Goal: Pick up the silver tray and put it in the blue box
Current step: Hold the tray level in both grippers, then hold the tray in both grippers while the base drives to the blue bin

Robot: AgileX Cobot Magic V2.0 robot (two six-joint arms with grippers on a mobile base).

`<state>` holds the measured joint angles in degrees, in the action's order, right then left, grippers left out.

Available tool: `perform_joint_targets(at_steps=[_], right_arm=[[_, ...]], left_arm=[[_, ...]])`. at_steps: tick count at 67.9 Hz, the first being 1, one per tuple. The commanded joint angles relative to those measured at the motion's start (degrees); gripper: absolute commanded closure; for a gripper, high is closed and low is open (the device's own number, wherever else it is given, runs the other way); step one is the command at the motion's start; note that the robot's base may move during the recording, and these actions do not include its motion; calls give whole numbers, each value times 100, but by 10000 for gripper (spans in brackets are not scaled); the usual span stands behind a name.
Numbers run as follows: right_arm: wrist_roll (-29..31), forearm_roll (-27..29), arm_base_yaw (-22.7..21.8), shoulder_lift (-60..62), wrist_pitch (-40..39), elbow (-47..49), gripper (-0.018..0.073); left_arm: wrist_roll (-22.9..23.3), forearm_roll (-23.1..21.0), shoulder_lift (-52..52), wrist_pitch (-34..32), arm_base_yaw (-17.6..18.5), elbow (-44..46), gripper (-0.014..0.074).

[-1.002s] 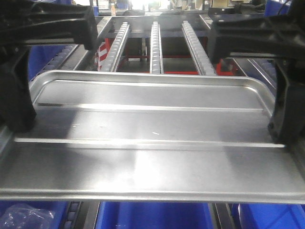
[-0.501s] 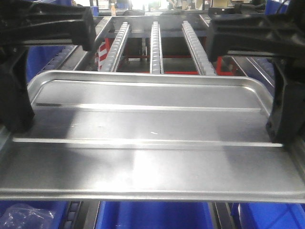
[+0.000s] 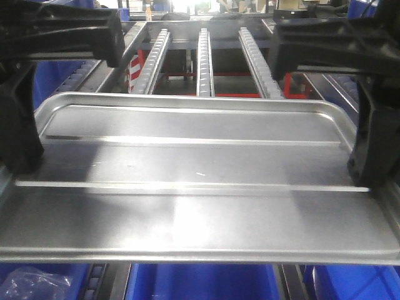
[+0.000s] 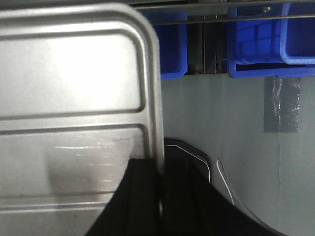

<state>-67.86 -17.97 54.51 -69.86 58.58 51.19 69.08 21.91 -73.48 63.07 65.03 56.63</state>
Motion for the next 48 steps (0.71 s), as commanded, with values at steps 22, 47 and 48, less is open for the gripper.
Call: perform_joint_targets(at_steps=[22, 47, 48], right_arm=[[-46, -204, 19, 160, -356, 191, 503], [-46, -204, 19, 160, -356, 191, 503], [-46, -204, 19, 160, -356, 191, 503]], left_arm=[[-10, 52, 162, -150, 83, 148, 697], [-10, 52, 162, -150, 83, 148, 697], [-10, 52, 162, -150, 83, 148, 697]])
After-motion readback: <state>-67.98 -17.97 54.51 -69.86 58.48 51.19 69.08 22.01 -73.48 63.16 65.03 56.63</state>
